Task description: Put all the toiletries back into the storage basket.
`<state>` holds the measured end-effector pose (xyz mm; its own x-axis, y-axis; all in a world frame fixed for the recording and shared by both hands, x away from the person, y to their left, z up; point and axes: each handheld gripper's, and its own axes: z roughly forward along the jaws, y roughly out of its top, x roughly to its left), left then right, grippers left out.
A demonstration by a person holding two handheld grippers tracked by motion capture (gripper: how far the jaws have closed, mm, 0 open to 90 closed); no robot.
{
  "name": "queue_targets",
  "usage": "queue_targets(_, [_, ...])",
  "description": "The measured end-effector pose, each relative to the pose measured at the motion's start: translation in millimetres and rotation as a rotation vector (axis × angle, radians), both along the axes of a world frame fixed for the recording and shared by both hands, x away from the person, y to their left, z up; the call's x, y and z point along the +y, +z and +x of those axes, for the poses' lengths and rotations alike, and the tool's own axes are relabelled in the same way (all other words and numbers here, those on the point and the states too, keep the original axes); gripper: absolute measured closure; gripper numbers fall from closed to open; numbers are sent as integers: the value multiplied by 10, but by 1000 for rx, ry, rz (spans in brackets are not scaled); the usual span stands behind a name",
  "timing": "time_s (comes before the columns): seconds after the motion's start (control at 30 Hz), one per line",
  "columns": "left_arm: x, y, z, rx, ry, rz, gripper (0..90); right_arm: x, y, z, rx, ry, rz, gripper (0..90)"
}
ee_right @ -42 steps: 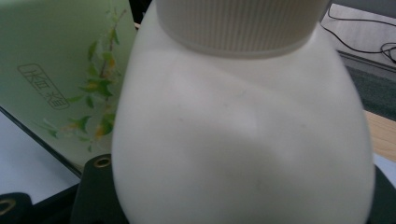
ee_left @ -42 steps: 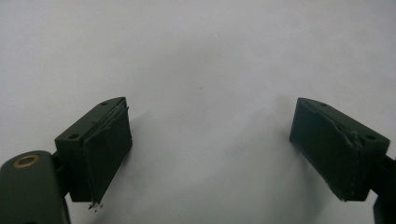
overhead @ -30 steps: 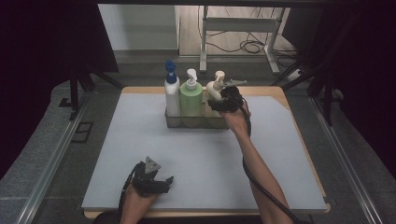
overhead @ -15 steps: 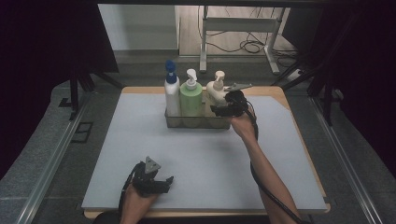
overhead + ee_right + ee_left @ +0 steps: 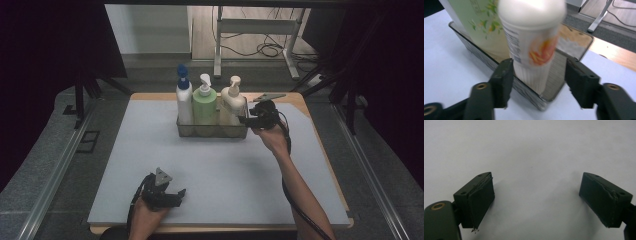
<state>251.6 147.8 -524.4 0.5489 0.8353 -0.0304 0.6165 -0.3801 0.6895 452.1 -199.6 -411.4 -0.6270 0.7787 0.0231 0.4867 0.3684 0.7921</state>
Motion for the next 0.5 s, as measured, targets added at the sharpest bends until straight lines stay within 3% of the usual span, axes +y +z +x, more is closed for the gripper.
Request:
queue_targets(0.27, [2,2,0,1,-1,4,122,-157,-95,59,28,-51,14,815])
queue_targets(0.4, [2,2,0,1,-1,4,123,-110,-152,123,27,-63,-21,897])
queue_targets(0.5, [2,2,0,1,-1,3,123,-67,-203,177,36,-66,-19,900])
